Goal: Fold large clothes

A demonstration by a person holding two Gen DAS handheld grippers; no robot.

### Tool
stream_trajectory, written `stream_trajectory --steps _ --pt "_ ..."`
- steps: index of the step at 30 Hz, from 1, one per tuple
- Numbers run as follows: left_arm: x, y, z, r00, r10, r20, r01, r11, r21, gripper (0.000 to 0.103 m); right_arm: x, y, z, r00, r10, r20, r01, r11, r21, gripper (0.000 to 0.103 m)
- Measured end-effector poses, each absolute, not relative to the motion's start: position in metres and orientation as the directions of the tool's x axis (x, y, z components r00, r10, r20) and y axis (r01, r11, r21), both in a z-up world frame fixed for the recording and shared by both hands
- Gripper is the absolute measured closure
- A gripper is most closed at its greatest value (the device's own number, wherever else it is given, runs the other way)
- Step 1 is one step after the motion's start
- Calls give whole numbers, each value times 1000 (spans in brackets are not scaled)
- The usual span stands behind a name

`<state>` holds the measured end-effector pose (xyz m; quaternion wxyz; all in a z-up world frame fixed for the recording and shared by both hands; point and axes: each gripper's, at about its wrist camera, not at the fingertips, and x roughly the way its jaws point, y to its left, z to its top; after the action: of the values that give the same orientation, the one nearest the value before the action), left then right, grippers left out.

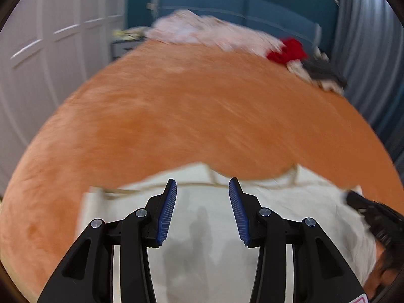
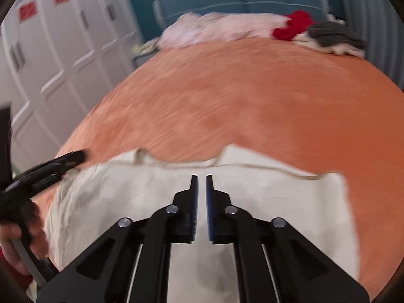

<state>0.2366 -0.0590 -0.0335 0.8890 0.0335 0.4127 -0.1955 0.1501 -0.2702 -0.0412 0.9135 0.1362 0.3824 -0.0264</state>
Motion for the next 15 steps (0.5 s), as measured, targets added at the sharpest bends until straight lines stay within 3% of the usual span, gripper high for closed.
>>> stream_trajectory --steps 6,15 --pt "245 -94 -90 501 -285 -817 366 925 -98 66 176 -254 -92 621 64 -781 161 965 207 100" --pt "250 -95 -122 521 -277 -807 356 930 -89 66 183 -258 -124 608 74 -790 188 954 233 103"
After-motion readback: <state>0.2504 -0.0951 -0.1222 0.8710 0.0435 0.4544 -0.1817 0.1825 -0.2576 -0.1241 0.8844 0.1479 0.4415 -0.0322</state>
